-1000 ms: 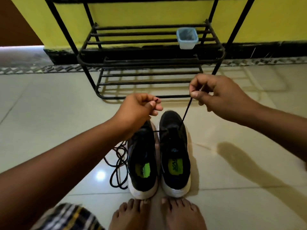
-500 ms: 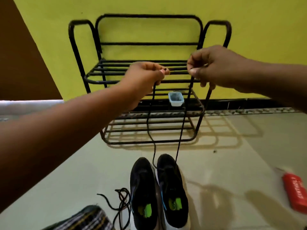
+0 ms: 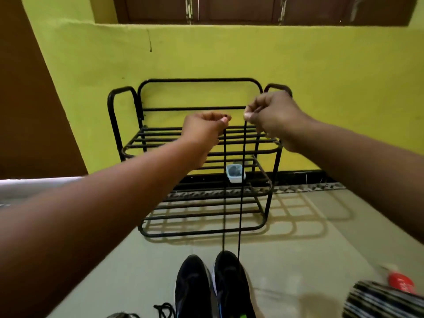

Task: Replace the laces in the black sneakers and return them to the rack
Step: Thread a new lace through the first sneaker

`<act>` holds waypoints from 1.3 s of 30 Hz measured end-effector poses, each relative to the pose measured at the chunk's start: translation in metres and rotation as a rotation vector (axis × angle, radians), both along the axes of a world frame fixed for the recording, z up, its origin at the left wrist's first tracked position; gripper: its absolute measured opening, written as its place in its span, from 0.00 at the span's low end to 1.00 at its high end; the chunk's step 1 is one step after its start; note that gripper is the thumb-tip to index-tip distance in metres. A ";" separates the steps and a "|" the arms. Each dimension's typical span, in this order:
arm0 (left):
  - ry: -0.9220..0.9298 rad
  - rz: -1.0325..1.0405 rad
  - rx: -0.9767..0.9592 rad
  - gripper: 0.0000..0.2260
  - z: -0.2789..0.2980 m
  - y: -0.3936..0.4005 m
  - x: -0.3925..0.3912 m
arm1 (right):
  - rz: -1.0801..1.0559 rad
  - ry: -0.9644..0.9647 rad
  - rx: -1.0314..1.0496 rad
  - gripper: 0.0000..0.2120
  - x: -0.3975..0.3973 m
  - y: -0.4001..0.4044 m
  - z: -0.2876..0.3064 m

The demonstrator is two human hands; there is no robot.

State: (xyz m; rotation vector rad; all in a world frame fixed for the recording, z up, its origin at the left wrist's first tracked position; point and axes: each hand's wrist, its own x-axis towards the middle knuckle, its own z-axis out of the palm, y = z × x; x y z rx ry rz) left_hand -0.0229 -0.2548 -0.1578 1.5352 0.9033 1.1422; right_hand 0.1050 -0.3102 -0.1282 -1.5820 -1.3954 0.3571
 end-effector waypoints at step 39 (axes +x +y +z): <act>-0.229 -0.083 -0.020 0.11 -0.021 -0.001 -0.002 | 0.140 0.417 0.000 0.03 -0.008 0.011 -0.034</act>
